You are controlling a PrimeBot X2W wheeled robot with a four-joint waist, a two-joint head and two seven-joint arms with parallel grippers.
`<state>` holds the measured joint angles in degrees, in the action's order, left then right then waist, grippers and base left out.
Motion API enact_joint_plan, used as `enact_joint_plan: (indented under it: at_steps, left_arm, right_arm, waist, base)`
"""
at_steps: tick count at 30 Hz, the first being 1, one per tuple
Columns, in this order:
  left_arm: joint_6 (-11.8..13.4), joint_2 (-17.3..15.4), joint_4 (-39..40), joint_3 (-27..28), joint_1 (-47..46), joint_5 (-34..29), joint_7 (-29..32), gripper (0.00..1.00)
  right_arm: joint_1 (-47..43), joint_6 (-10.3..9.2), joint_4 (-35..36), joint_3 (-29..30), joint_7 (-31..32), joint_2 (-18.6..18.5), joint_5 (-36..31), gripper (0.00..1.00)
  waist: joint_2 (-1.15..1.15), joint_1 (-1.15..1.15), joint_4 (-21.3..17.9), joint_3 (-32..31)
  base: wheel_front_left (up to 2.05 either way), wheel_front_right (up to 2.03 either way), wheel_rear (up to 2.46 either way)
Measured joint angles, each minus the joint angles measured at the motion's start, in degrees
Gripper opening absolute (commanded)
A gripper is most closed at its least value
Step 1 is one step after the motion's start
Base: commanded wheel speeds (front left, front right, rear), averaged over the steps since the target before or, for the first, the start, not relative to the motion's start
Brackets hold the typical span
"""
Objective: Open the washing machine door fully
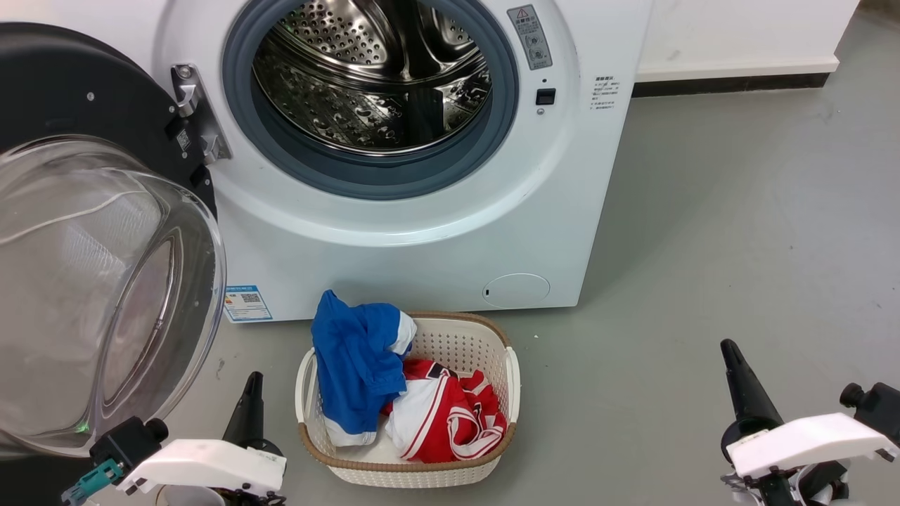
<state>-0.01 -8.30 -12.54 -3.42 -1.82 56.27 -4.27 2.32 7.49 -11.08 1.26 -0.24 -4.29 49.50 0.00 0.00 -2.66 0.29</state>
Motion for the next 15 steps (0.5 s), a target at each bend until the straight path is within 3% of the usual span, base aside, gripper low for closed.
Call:
enact_joint_plan:
  at_steps: [15]
  left_arm:
    - [-1.6, 1.5, -0.4, 2.3, -1.0, 8.7, 2.6, 0.0]
  right_arm:
    - [0.7, 0.0, -0.6, 1.2, 1.4, 0.3, 10.3, 0.0]
  waist:
    - [0.0, 0.0, 0.5, 0.0]
  base:
    - [0.0, 0.0, 0.0]
